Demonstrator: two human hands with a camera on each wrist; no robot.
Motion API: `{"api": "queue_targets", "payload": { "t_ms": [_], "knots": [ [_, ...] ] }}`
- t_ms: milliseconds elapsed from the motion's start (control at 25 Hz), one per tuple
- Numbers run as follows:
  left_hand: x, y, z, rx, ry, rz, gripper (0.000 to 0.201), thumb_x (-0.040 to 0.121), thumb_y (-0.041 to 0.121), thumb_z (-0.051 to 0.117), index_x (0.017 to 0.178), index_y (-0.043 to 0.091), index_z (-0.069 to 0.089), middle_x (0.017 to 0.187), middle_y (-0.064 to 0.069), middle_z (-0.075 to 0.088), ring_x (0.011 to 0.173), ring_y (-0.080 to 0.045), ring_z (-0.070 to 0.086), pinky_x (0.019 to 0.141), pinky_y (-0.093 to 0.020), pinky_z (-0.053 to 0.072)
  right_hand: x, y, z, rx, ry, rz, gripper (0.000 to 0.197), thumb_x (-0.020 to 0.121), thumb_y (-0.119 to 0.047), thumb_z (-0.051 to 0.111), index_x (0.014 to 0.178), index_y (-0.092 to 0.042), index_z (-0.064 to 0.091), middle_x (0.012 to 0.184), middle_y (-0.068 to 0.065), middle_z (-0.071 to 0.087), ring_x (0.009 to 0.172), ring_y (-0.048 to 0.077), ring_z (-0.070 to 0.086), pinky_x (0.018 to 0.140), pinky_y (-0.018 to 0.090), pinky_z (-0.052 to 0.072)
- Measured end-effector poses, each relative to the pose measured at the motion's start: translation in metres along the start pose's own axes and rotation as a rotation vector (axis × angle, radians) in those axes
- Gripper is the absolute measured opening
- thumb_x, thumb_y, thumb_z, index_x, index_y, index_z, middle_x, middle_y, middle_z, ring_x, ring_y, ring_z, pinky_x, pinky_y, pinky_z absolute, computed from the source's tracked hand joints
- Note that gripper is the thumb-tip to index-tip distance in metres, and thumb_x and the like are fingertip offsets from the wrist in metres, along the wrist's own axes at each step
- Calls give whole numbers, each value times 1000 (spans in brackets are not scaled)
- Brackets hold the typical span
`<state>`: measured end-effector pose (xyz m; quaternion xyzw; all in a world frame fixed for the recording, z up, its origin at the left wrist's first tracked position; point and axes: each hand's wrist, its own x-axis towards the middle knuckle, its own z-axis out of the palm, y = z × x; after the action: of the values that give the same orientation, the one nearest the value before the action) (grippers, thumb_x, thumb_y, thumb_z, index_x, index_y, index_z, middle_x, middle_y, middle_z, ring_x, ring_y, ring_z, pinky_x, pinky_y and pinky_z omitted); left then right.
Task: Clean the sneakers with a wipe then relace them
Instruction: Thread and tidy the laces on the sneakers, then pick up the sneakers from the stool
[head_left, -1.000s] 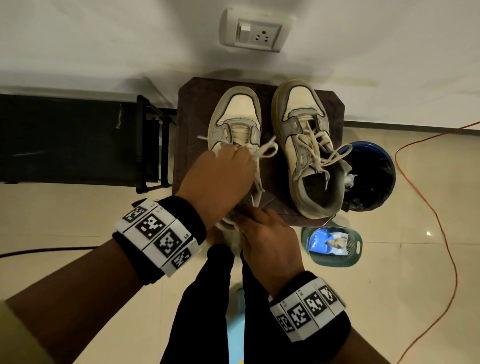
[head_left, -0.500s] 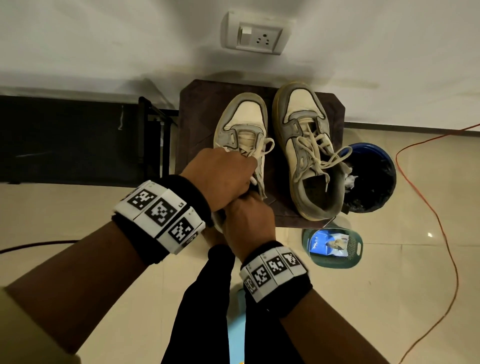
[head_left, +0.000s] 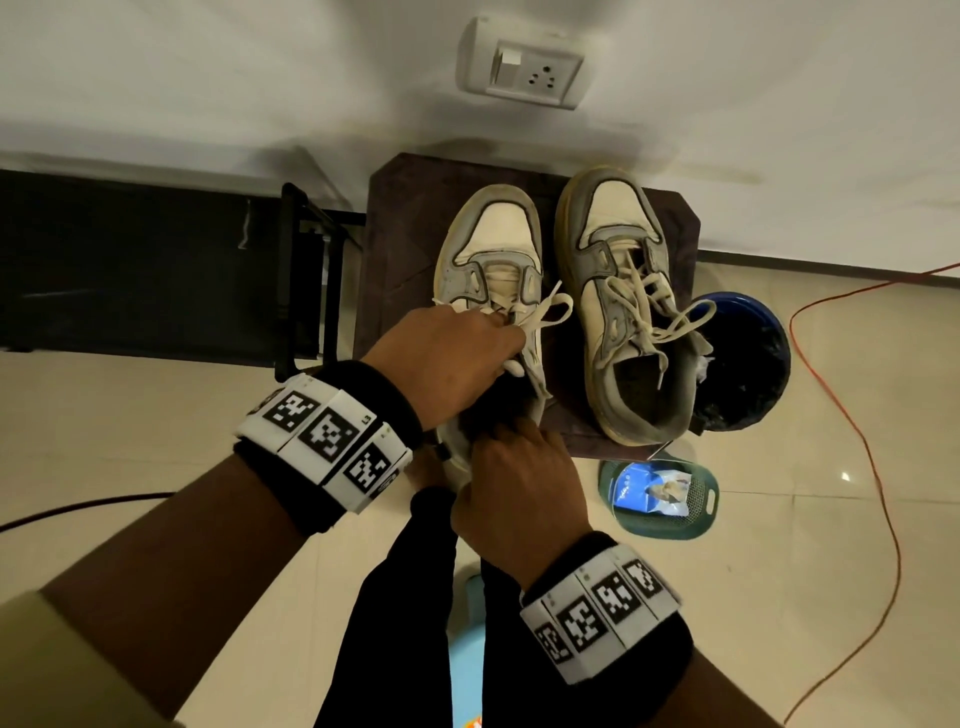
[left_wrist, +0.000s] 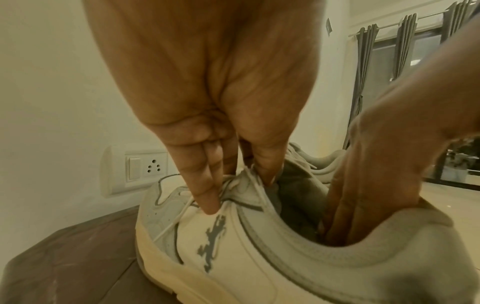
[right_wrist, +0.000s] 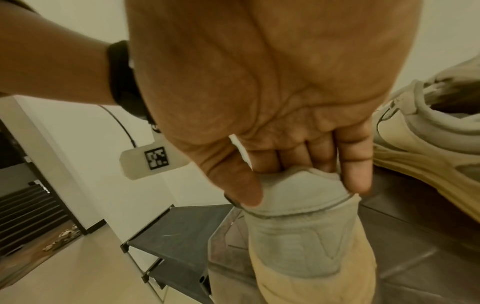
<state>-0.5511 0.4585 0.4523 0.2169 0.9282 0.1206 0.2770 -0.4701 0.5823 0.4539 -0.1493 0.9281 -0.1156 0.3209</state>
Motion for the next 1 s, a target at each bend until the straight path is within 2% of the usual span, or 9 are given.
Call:
{"api": "queue_targets", "payload": {
  "t_ms": [120,240,280,360,440,520,760,880,1000],
  "knots": [
    [-2,-1,-2,-22,-9,-24,22,99,27,41,119,19,47,116,-3,60,94,-27,61,78,-40,51,22,-7,-6,-155,-216,41,37,75,-44,56,57,-15,42,64,-3,51,81,23,52,97,46,23],
    [-5,-2,-1,-62,-17,-46,23,98,31,43,117,20,49,115,-1,61,96,-26,61,78,-40,51,31,-7,-9,-101,-413,61,35,81,-44,49,97,-16,61,108,2,62,121,27,44,110,58,-9],
    [-6,-4,-2,-80,-4,-47,23,97,33,44,116,20,50,114,0,61,95,-25,61,78,-40,52,28,-6,-10,-47,-426,52,34,80,-39,50,102,-16,61,112,4,61,123,27,42,111,58,-6],
    [-8,-6,-4,-119,32,-44,24,96,37,45,112,20,51,112,1,61,93,-24,61,77,-42,52,18,-3,-12,70,-294,17,28,77,-31,46,91,-12,62,99,8,64,109,32,51,108,55,24],
    [-6,-7,-5,-140,83,-34,25,95,40,46,109,20,52,110,1,61,91,-22,60,76,-41,52,7,3,-8,130,-20,-27,35,72,-31,34,71,-10,62,75,9,64,83,34,59,78,46,50],
    [-4,-9,-3,-155,115,-25,26,94,40,48,108,19,54,110,1,60,92,-22,60,74,-40,50,-2,4,-5,91,123,-44,37,71,-31,33,72,-13,65,70,4,64,75,30,60,62,37,50],
    [-26,0,20,-359,251,-142,25,90,30,59,112,16,59,144,0,42,109,-26,59,82,-41,54,-19,18,11,137,246,-88,41,76,-24,40,101,-14,71,101,0,70,92,28,58,74,38,52],
    [-52,18,36,-326,507,-251,23,92,26,51,107,14,63,119,-5,56,98,-23,59,70,-32,54,-21,35,6,187,408,-49,32,77,-22,50,101,-14,70,108,2,68,99,28,58,82,41,48],
    [-71,48,57,-258,442,-297,28,91,31,43,98,17,66,97,-1,63,83,-20,59,54,-27,46,-21,55,-11,107,477,129,47,76,-29,46,117,-16,63,118,1,64,117,25,51,99,44,34]
  ]
}}
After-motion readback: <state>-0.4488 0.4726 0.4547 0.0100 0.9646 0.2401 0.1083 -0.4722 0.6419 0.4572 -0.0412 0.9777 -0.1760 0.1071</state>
